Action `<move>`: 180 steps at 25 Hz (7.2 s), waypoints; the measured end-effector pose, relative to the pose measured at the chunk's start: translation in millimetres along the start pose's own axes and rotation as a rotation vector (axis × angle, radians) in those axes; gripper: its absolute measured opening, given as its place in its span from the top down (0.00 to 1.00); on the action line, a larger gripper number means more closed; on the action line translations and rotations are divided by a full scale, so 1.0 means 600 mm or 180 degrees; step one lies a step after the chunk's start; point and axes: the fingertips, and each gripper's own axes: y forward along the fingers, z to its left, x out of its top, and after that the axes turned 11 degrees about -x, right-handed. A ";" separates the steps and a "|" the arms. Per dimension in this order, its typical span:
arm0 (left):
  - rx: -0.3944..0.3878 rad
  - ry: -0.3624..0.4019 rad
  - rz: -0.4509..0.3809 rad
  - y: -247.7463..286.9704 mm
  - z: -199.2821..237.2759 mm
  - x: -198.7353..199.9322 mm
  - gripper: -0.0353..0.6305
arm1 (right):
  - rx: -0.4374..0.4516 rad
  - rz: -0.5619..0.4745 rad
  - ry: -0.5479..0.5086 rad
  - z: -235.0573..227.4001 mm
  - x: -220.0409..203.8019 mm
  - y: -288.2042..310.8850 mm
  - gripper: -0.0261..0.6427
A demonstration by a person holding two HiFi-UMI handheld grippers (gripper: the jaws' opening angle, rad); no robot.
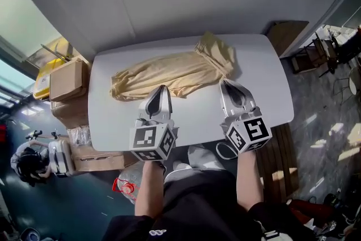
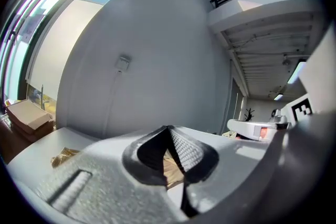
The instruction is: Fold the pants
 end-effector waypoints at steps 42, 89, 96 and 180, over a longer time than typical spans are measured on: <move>0.0524 -0.0551 0.0498 0.186 0.137 -0.157 0.95 | 0.0776 0.1858 -0.1871 -0.117 -0.348 0.433 0.68; 0.0276 -0.0351 0.0843 0.238 0.092 -0.184 0.95 | 0.0482 0.1919 -0.0575 -0.260 -0.368 0.457 0.90; -0.0033 -0.0286 0.0901 0.278 0.040 -0.193 0.95 | 0.0303 0.1488 0.0088 -0.344 -0.311 0.398 0.90; -0.0304 -0.0135 0.0303 0.252 -0.036 -0.079 0.95 | 0.0400 -0.0355 -0.0558 -0.094 -0.004 0.124 0.96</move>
